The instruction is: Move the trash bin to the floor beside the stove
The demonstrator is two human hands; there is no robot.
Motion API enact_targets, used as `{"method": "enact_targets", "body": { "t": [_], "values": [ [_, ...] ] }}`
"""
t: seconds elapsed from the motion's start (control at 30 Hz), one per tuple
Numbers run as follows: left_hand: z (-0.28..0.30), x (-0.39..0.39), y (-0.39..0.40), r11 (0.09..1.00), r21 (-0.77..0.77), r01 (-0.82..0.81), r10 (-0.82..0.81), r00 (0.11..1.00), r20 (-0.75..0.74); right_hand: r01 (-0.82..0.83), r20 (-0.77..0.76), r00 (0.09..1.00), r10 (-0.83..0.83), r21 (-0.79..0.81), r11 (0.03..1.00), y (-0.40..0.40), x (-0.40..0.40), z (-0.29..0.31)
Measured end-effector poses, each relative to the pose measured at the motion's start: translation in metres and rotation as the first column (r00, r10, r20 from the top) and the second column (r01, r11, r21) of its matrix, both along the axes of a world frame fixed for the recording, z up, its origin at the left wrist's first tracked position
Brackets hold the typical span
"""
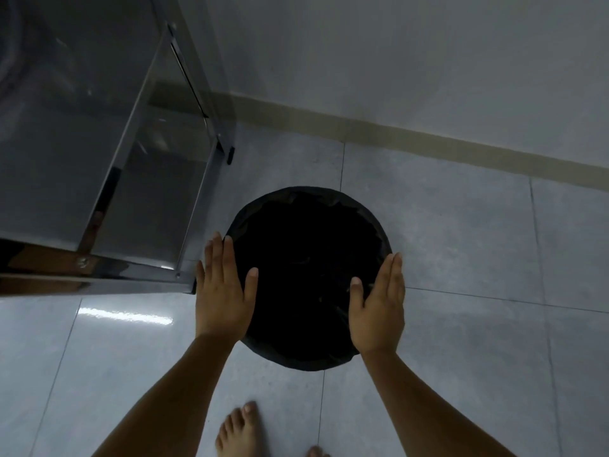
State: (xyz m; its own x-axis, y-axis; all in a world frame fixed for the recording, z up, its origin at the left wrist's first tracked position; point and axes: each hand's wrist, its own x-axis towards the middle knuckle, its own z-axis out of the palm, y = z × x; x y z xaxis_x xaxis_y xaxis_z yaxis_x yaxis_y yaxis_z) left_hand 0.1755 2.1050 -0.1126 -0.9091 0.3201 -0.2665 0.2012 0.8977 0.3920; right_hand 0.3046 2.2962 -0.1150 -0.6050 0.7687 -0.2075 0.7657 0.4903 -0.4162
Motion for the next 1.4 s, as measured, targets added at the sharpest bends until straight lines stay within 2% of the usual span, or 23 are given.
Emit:
{"method": "enact_targets", "body": {
  "t": [0.33,1.03,1.13,1.2,1.4],
  "values": [
    [-0.006,-0.046,0.032,1.0,0.012,0.0,0.0,1.0,-0.026,-0.014,-0.016,1.0,0.014,0.029,0.999,0.037,-0.044,-0.002],
    [-0.011,-0.151,0.121,0.989,0.151,-0.012,0.032,0.99,-0.135,-0.029,-0.082,0.996,0.035,0.073,0.997,0.136,-0.155,-0.005],
    [-0.012,-0.155,0.125,0.995,0.1,-0.008,0.021,0.992,-0.127,-0.05,-0.051,0.997,0.053,0.069,0.996,0.138,-0.159,-0.005],
    [-0.009,-0.156,0.125,1.0,0.003,0.029,-0.029,0.993,-0.111,-0.092,0.004,0.996,0.092,0.061,0.994,0.138,-0.159,-0.003],
    [0.023,-0.16,0.119,0.96,-0.252,0.121,-0.108,0.992,0.062,-0.236,0.244,0.941,0.236,-0.032,0.971,0.141,-0.163,0.026]
  ]
}}
